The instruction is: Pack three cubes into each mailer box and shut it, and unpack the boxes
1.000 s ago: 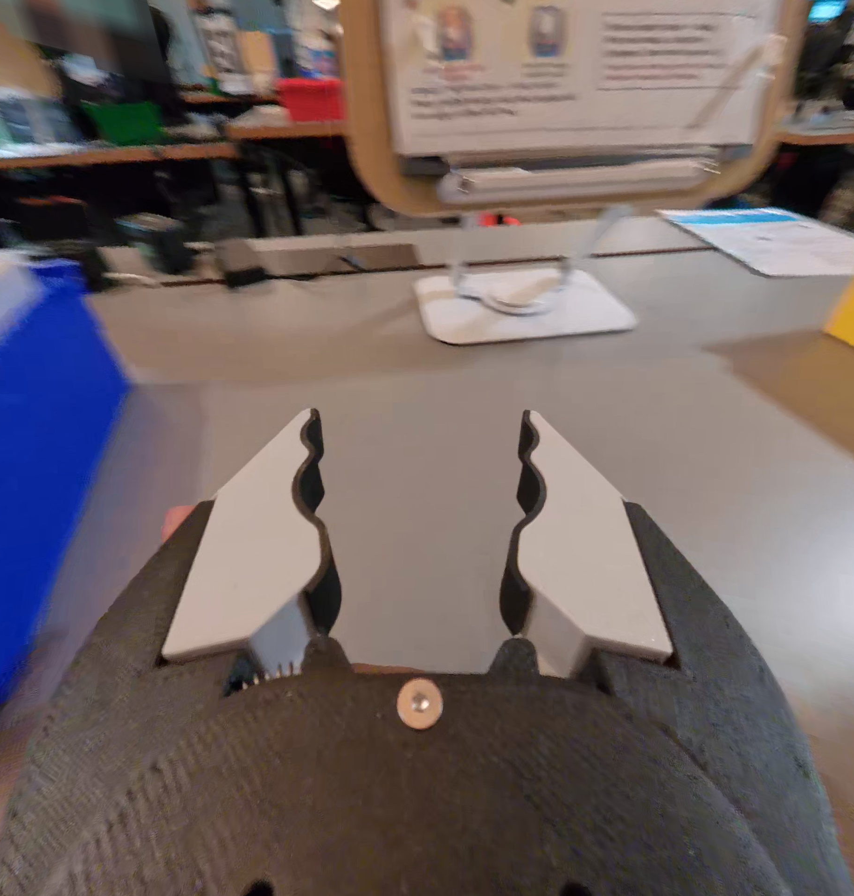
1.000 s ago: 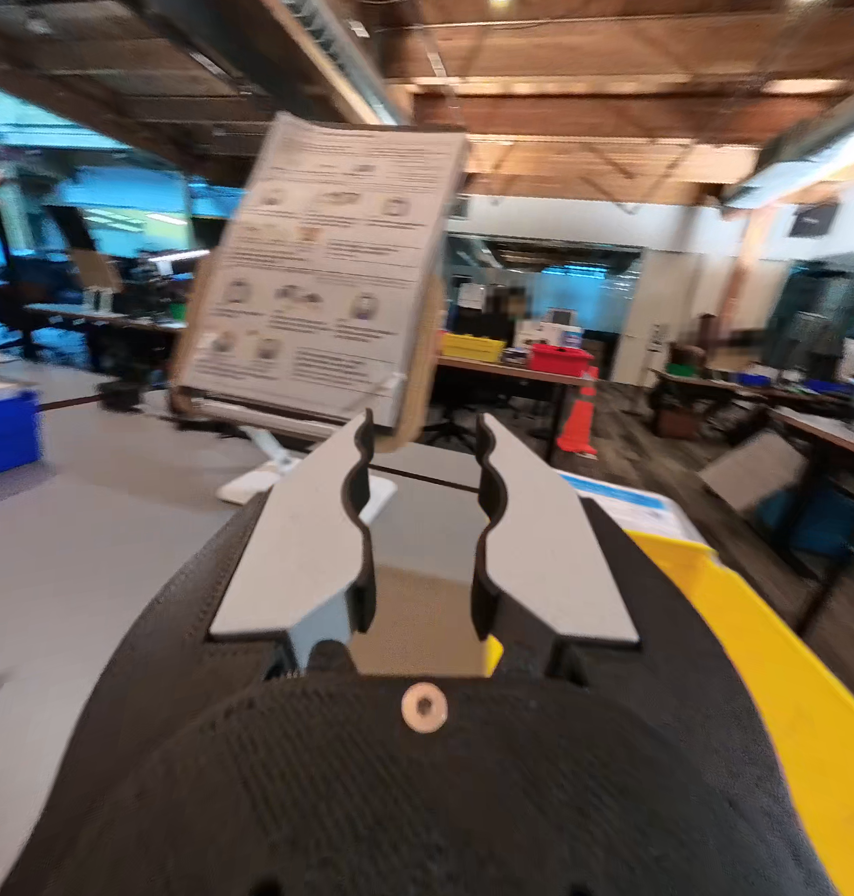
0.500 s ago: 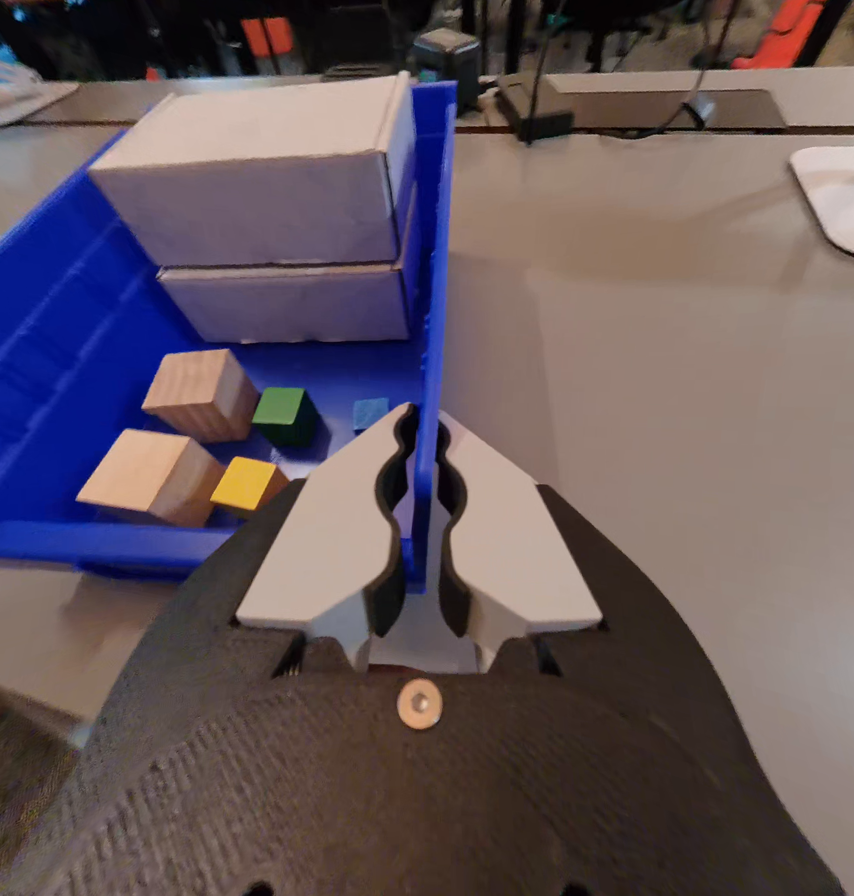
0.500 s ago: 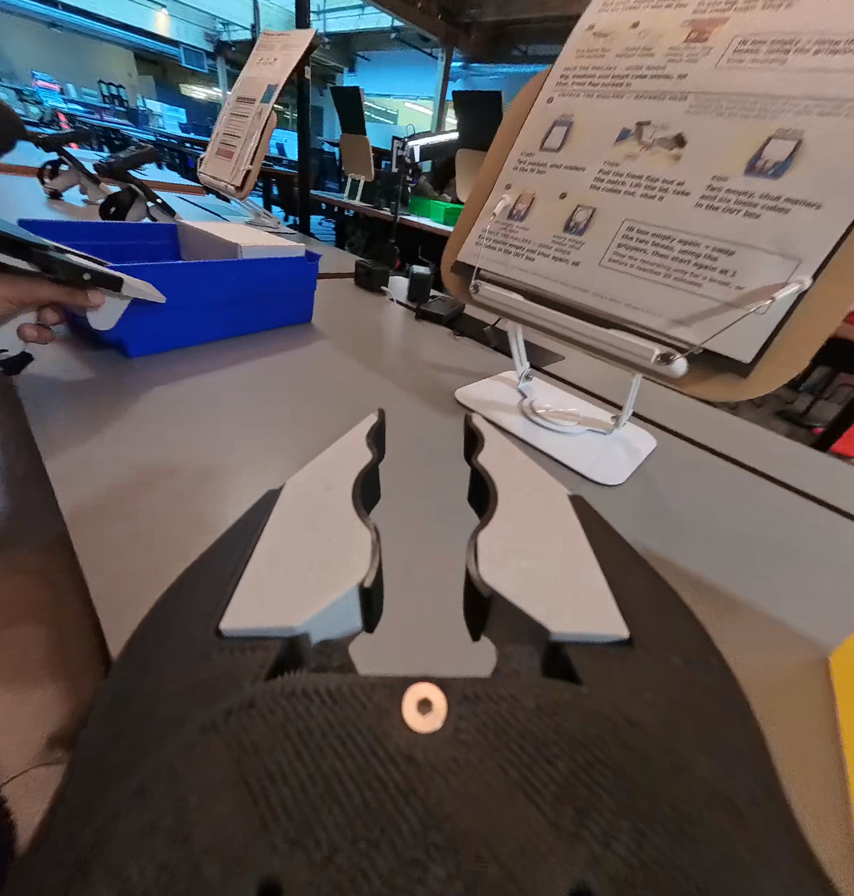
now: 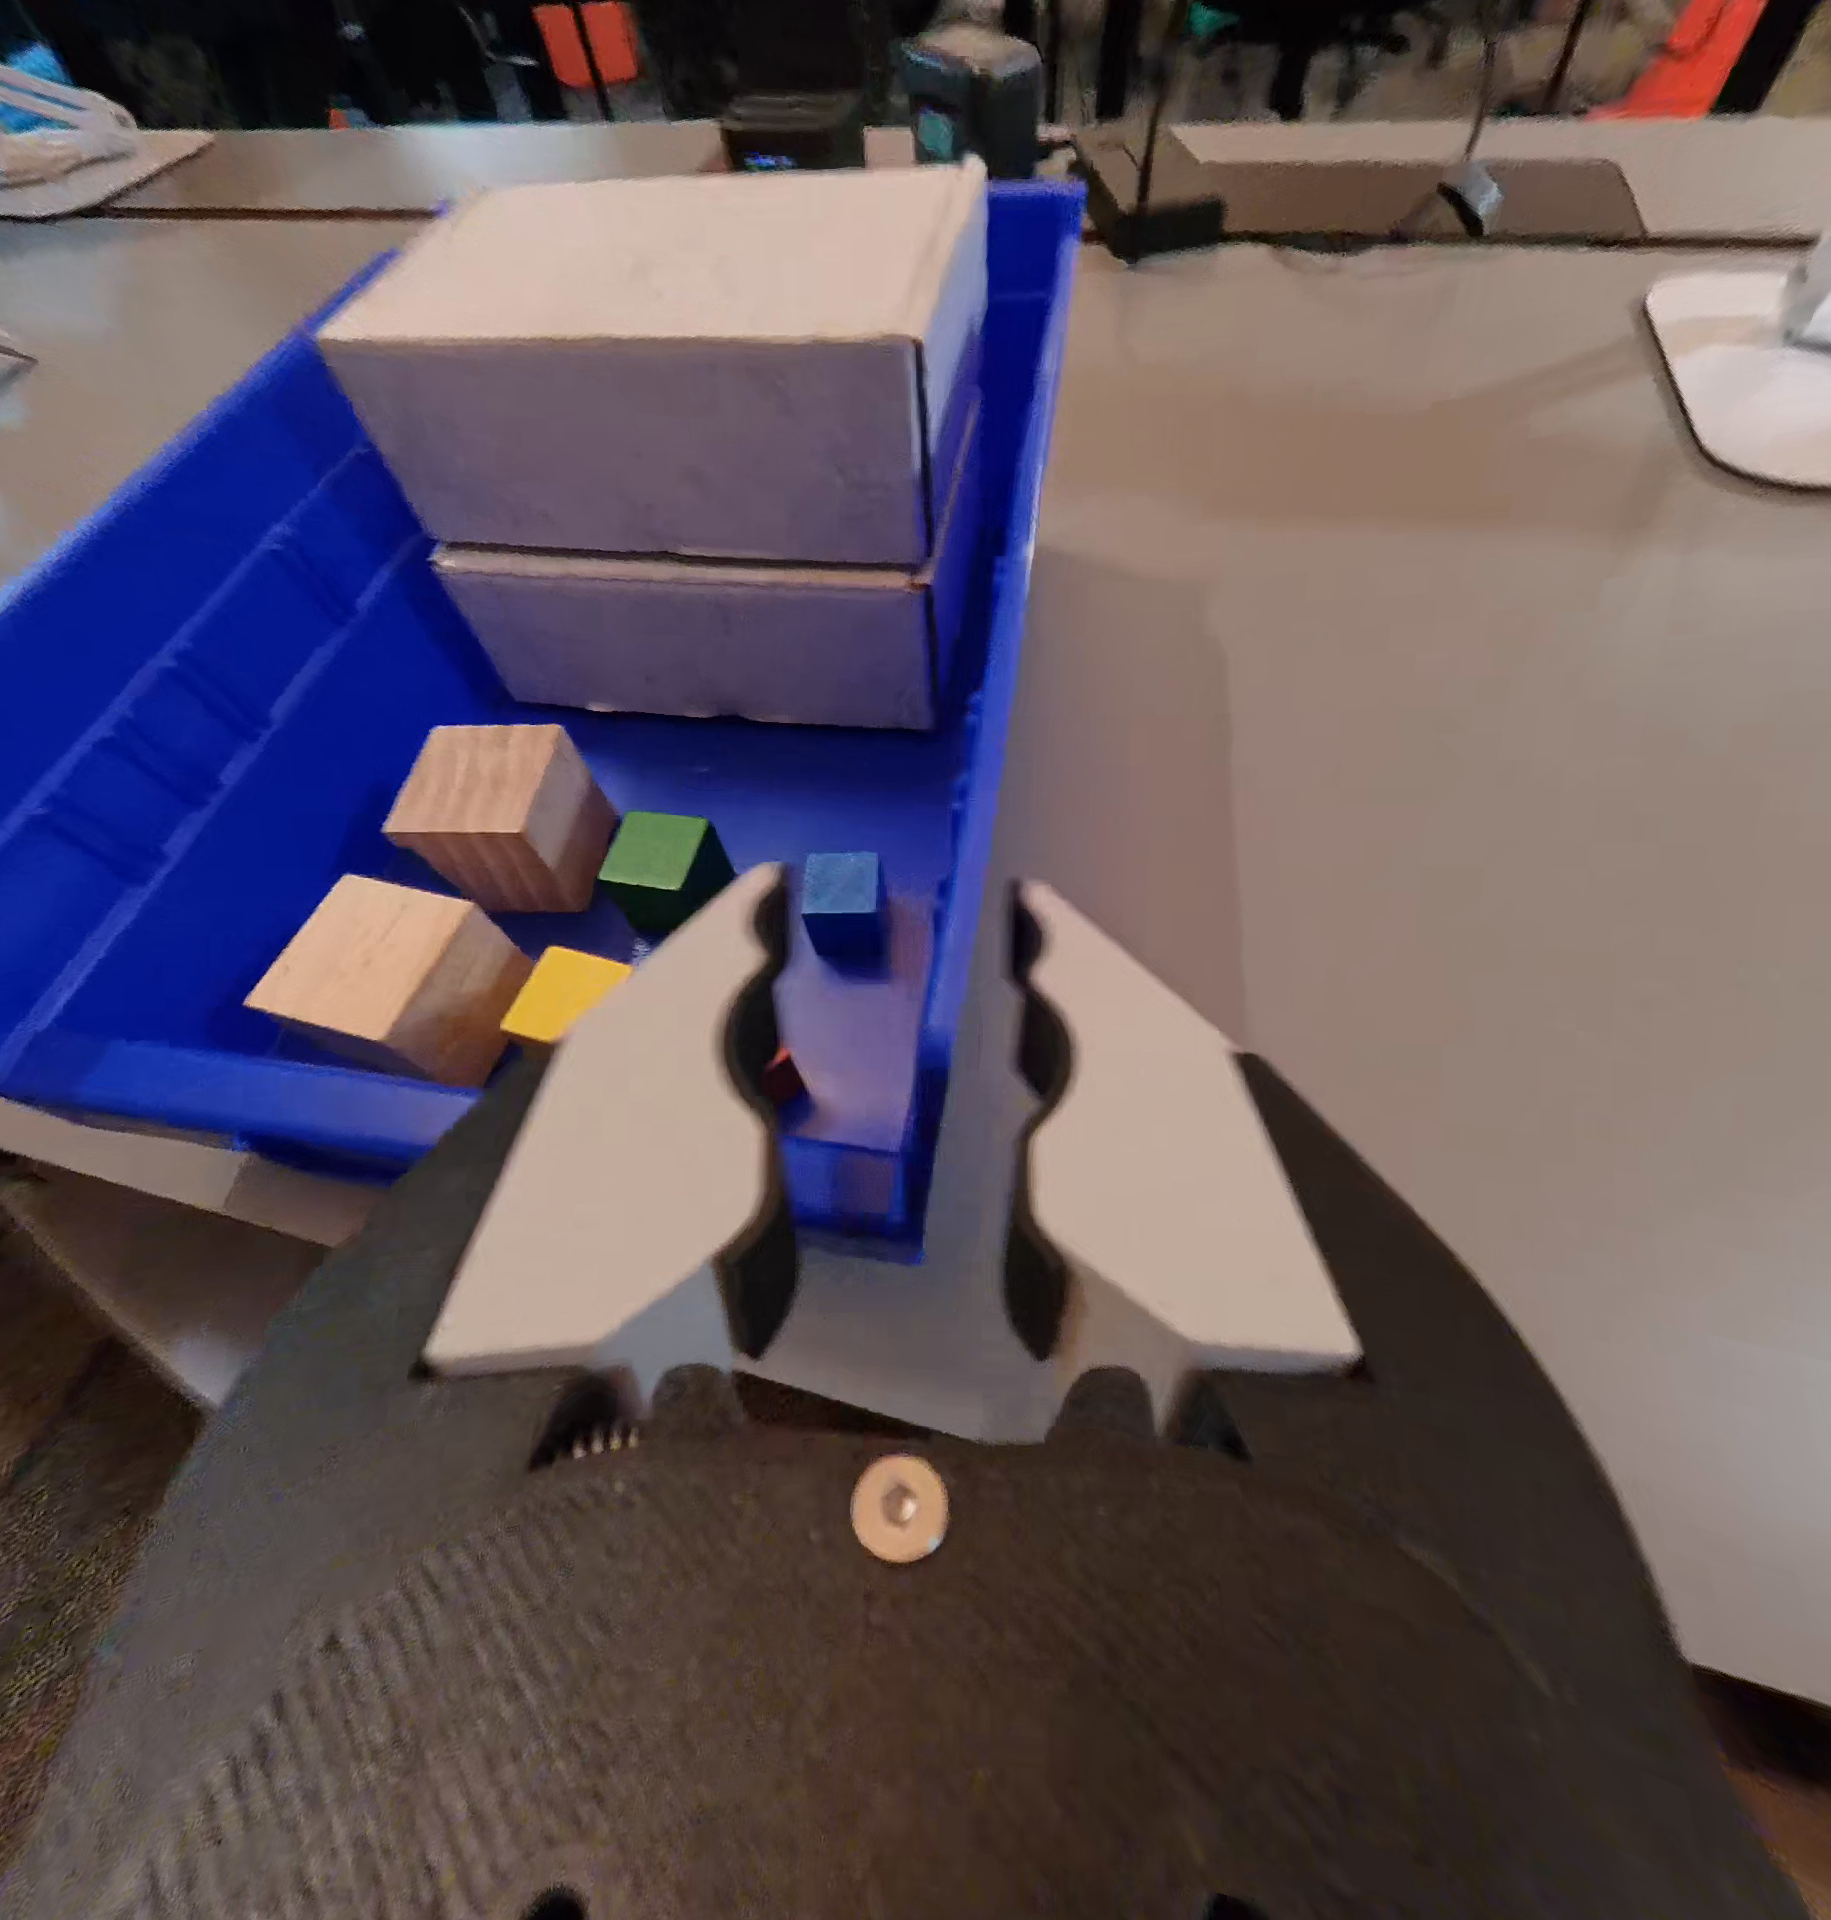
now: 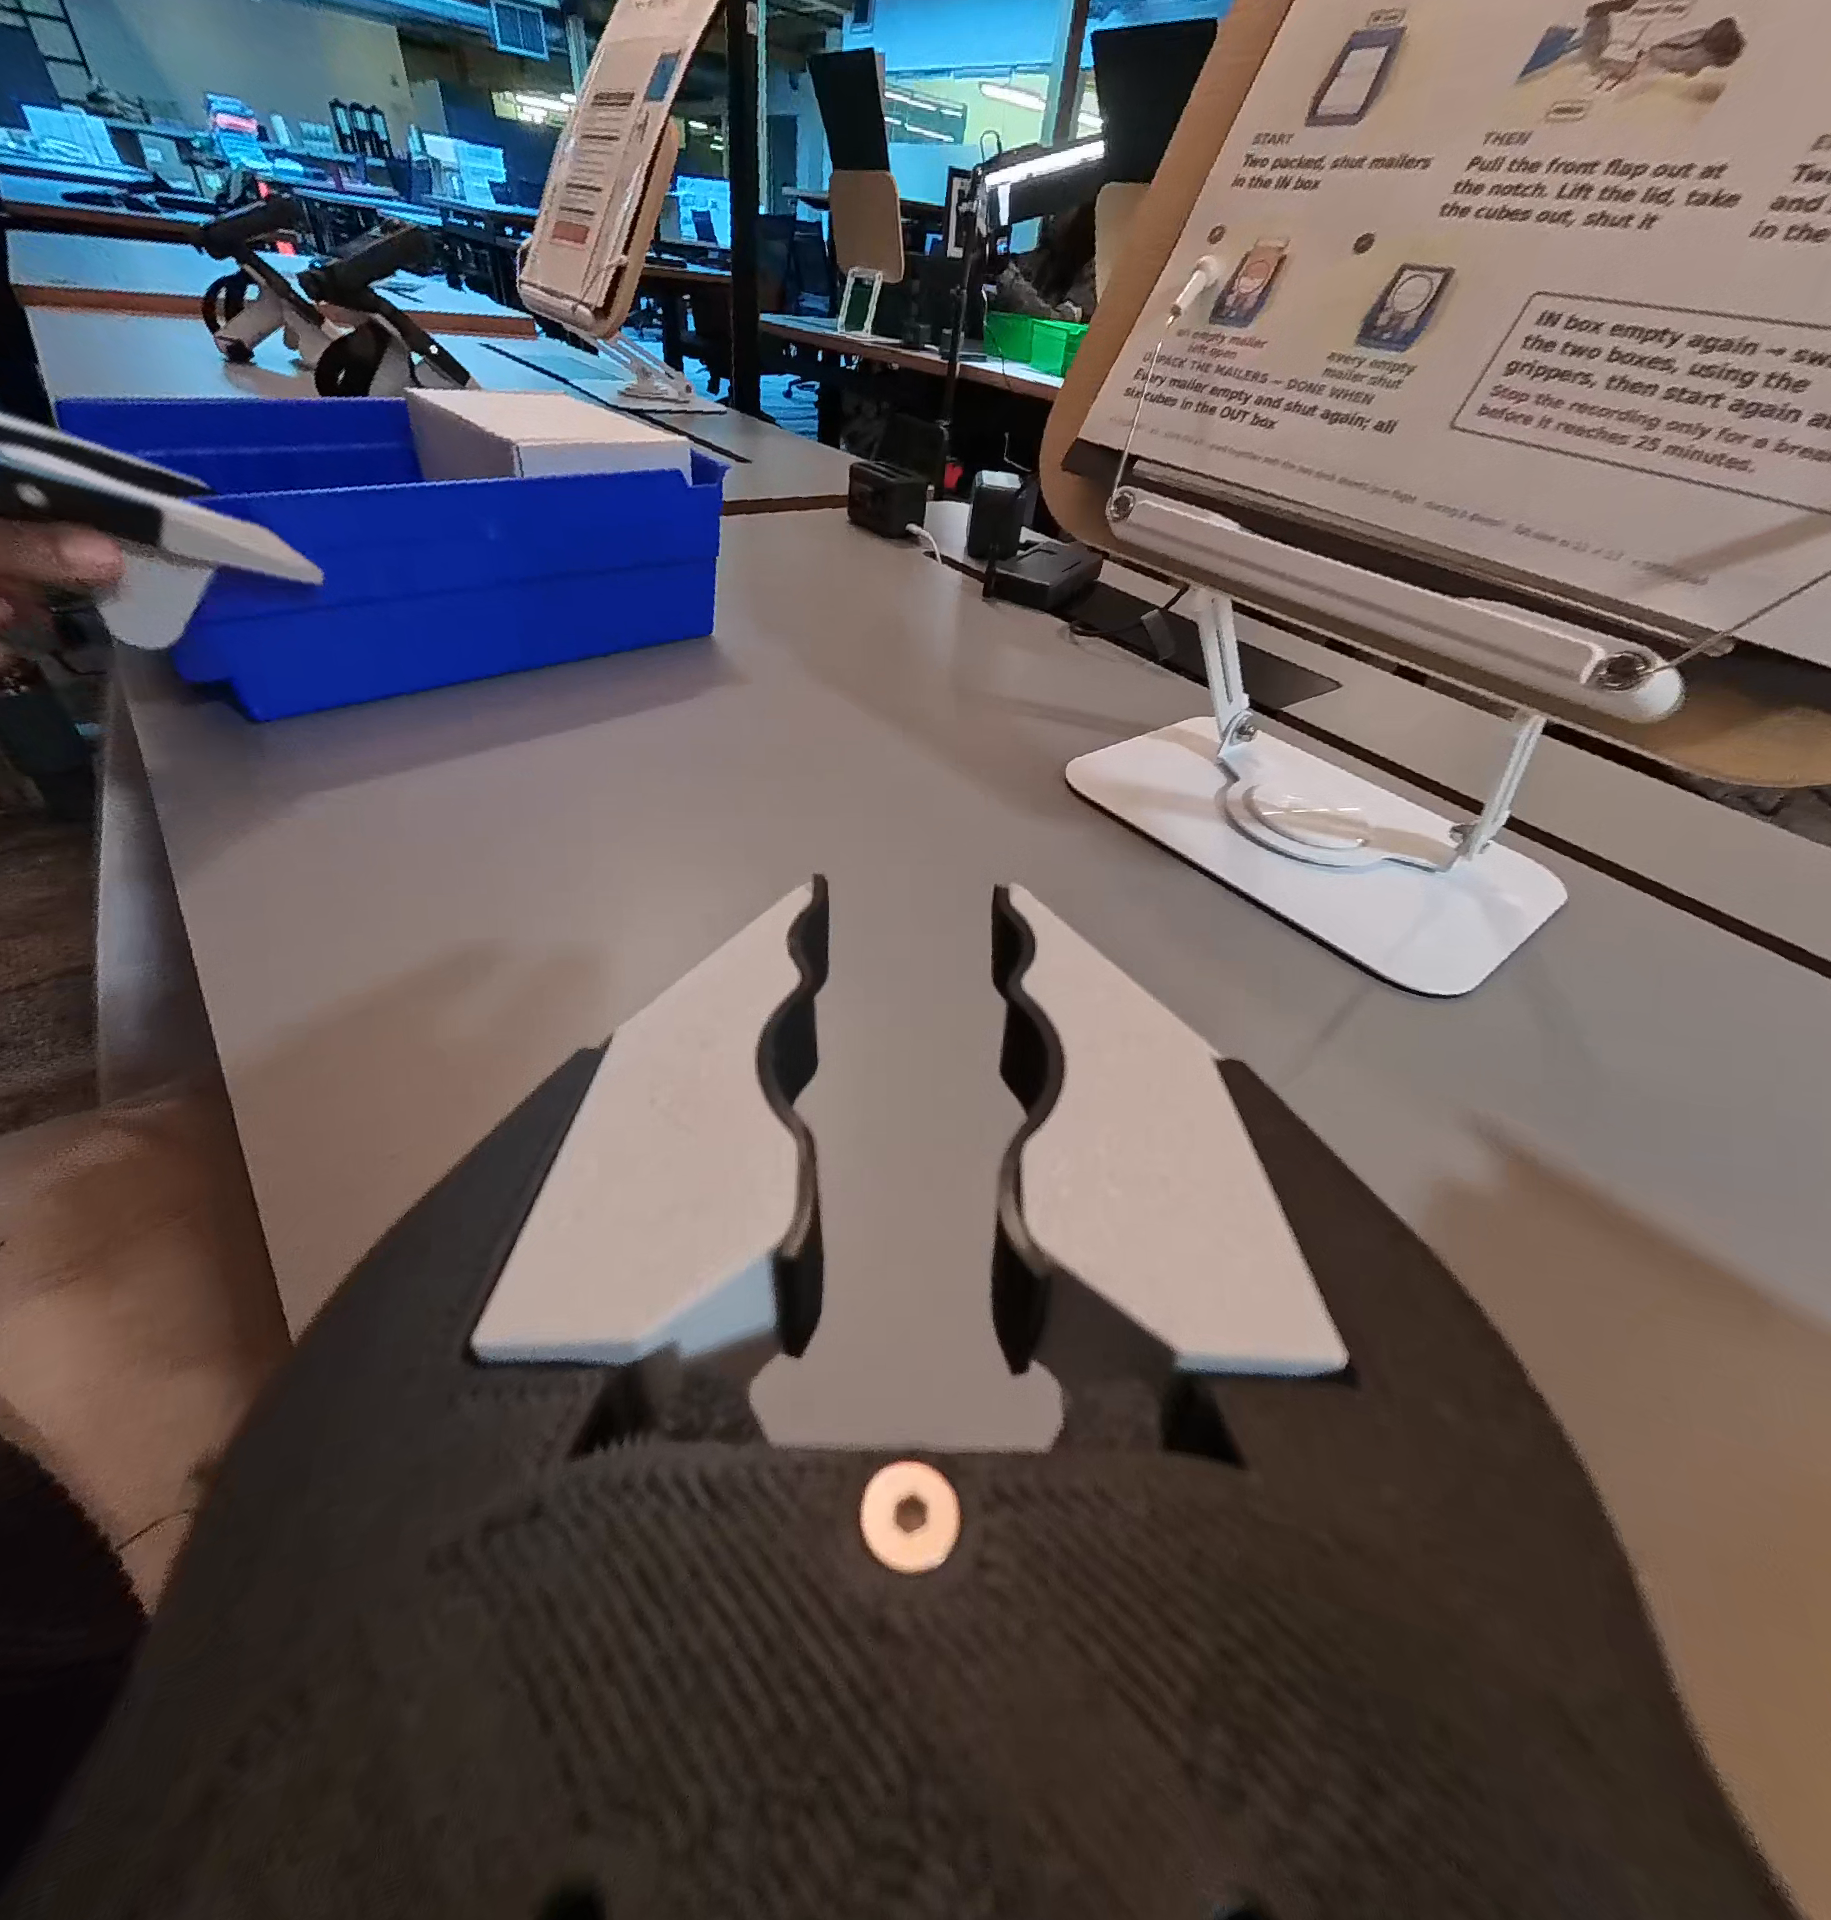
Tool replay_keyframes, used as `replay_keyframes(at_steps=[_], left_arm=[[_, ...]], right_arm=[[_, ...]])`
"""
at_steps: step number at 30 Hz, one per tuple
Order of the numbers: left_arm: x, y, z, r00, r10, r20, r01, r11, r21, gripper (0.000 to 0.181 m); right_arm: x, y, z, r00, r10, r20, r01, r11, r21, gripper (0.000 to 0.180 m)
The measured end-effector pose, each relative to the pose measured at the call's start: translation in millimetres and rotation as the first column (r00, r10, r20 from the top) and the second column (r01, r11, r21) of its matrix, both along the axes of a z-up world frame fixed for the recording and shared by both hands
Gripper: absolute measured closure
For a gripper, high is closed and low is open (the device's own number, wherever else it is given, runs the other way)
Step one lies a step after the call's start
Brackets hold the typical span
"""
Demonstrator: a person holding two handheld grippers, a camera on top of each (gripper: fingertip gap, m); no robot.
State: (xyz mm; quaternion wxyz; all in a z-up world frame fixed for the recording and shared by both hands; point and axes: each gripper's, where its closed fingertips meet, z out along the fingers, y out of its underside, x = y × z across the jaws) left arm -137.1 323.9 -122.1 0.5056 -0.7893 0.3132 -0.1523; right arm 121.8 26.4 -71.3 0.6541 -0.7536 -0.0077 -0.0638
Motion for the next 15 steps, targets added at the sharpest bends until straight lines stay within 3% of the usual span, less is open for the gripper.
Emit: replay_keyframes(at_steps=[1, 3, 6, 9, 12, 15], left_arm=[[-2, -2, 5, 1.000, -0.009, 0.012, 0.009, 1.000, 0.004, 0.121], [-6, -5, 28, 0.998, -0.039, 0.054, 0.037, 0.999, 0.038, 0.094], [-5, 0, 80, 0.984, -0.168, 0.060, 0.161, 0.981, 0.109, 0.081], [0, 43, 105, 0.958, -0.245, -0.151, 0.260, 0.962, 0.085, 0.068], [12, 106, 97, 0.853, -0.299, -0.427, 0.331, 0.944, 0.001, 0.063], [43, 132, 75, 0.689, -0.499, -0.525, 0.473, 0.859, -0.195, 0.063]], right_arm=[[0, -1, 0, 1.000, 0.000, 0.009, 0.000, 1.000, -0.001, 0.151], [-1, -3, 2, 1.000, 0.000, 0.024, 0.000, 1.000, 0.010, 0.151], [-1, -5, 1, 1.000, 0.003, 0.007, -0.004, 1.000, 0.016, 0.152], [-3, -4, -1, 1.000, 0.017, -0.018, -0.016, 1.000, 0.015, 0.153], [-5, -3, -2, 1.000, 0.022, -0.022, -0.022, 1.000, 0.010, 0.152], [-8, -3, -3, 1.000, 0.016, 0.009, -0.016, 1.000, -0.008, 0.153]])
